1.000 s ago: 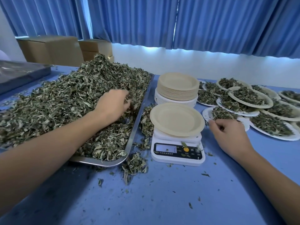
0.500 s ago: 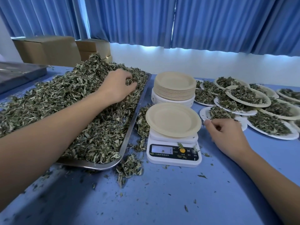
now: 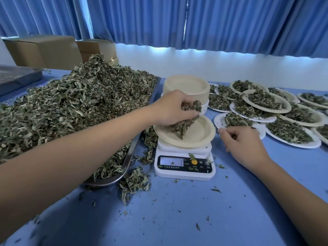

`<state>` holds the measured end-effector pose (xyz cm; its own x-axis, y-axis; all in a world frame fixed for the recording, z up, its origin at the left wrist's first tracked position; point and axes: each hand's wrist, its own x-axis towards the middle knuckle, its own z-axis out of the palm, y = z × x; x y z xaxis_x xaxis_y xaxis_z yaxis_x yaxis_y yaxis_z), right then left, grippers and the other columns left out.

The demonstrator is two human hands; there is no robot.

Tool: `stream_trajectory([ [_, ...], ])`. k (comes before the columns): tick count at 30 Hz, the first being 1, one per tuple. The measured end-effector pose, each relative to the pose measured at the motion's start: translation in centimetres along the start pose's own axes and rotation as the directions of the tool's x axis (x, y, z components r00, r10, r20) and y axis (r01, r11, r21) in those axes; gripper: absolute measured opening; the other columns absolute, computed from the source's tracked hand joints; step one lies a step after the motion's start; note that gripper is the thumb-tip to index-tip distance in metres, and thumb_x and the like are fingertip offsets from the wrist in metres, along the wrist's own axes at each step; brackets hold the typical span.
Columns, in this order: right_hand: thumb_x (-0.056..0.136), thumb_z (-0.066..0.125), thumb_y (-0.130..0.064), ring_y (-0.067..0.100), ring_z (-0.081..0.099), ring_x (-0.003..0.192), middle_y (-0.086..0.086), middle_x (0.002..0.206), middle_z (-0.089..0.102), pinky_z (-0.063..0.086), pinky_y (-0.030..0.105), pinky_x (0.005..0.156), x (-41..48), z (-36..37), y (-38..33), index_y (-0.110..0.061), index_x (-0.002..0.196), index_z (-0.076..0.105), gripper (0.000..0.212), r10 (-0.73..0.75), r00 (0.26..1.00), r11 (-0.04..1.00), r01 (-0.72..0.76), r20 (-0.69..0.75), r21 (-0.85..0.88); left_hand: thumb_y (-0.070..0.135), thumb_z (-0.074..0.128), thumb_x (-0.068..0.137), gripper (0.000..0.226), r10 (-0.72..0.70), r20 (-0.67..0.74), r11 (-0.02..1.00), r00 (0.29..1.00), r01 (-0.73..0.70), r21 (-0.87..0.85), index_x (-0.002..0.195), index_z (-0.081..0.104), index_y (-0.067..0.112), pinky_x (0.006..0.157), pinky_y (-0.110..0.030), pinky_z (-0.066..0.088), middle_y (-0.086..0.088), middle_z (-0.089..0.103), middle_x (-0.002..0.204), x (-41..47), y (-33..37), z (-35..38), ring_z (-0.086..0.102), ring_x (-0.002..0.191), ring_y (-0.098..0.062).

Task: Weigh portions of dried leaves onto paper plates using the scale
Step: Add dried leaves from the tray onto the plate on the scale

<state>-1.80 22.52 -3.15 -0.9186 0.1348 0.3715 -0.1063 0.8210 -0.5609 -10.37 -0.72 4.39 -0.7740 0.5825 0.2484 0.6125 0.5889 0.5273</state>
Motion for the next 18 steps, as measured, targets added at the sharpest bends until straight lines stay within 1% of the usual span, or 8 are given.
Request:
stream_trajectory([
  [2,0.104,0.053,-0.032,0.038,0.056,0.057,0.018,0.056,0.058,0.054,0.048,0.064,0.1,0.0,0.0,0.002,0.062,0.054,0.054,-0.003,1.000,1.000,0.003,-0.001,-0.007,0.041,0.073,0.090,0.021,0.000,0.073,0.999,0.997,-0.003,0.037,0.091,0.074,0.020,0.083,-0.028,0.050,0.012,0.070,0.090,-0.2,0.0,-0.2,0.064,0.089,-0.007],
  [4,0.104,0.053,-0.032,0.036,0.056,0.056,0.015,0.054,0.058,0.054,0.047,0.063,0.1,0.1,0.1,0.001,0.061,0.054,0.054,-0.008,1.000,1.000,0.008,0.000,-0.013,0.044,0.076,0.085,0.023,-0.039,0.086,0.996,0.996,0.045,-0.074,0.095,0.077,0.023,0.090,-0.026,0.051,0.012,0.073,0.095,-0.4,0.0,-0.9,0.066,0.093,-0.004],
  [6,0.104,0.053,-0.033,0.035,0.057,0.056,0.014,0.054,0.058,0.053,0.047,0.063,0.2,0.2,0.2,0.000,0.061,0.055,0.055,-0.010,1.000,1.000,0.010,0.003,-0.016,0.048,0.075,0.086,0.025,-0.095,0.014,0.982,0.995,0.096,-0.162,0.097,0.077,0.026,0.090,-0.027,0.053,0.010,0.074,0.097,-0.4,-0.3,-1.8,0.068,0.093,-0.005],
  [8,0.104,0.053,-0.034,0.035,0.057,0.056,0.014,0.054,0.058,0.053,0.047,0.062,0.2,0.2,0.2,-0.001,0.061,0.055,0.055,-0.012,1.000,1.000,0.012,0.006,-0.016,0.044,0.071,0.090,0.023,-0.138,-0.101,0.981,0.985,0.122,-0.151,0.101,0.076,0.024,0.089,-0.029,0.054,0.007,0.073,0.098,-0.4,-1.1,-2.8,0.067,0.092,-0.007],
  [11,0.104,0.053,-0.034,0.036,0.057,0.056,0.014,0.054,0.059,0.054,0.047,0.063,0.1,0.1,0.2,0.000,0.061,0.055,0.055,-0.010,1.000,1.000,0.011,0.008,-0.018,0.030,0.061,0.098,0.017,-0.211,-0.242,0.974,0.947,0.223,0.024,0.104,0.073,0.019,0.090,-0.038,0.055,0.004,0.071,0.101,-0.6,-3.2,-4.2,0.066,0.092,-0.015],
  [13,0.104,0.053,-0.033,0.037,0.057,0.056,0.015,0.054,0.059,0.054,0.047,0.063,0.1,0.1,0.0,0.000,0.062,0.055,0.054,-0.010,1.000,1.000,0.010,0.008,-0.017,0.024,0.056,0.098,0.018,-0.307,-0.278,0.908,0.910,0.368,0.201,0.109,0.069,0.021,0.094,-0.046,0.053,0.000,0.067,0.112,-0.8,-5.4,-4.8,0.063,0.099,-0.024],
  [15,0.105,0.053,-0.033,0.037,0.057,0.056,0.015,0.055,0.058,0.053,0.047,0.062,0.1,0.1,0.0,0.000,0.061,0.055,0.054,-0.014,1.000,1.000,0.014,0.008,-0.018,0.025,0.057,0.095,0.029,-0.459,-0.228,0.789,0.859,0.512,0.339,0.123,0.062,0.024,0.098,-0.055,0.050,-0.006,0.063,0.120,-1.4,-7.4,-4.9,0.062,0.106,-0.032],
  [18,0.105,0.052,-0.033,0.039,0.056,0.056,0.018,0.055,0.058,0.053,0.047,0.062,0.0,0.0,0.0,0.001,0.062,0.054,0.055,-0.017,1.000,1.000,0.018,0.008,-0.025,0.028,0.060,0.095,0.036,-0.593,-0.108,0.689,0.798,0.573,0.444,0.129,0.056,0.018,0.099,-0.053,0.051,-0.010,0.062,0.126,-2.4,-9.2,-3.9,0.060,0.110,-0.034],
])
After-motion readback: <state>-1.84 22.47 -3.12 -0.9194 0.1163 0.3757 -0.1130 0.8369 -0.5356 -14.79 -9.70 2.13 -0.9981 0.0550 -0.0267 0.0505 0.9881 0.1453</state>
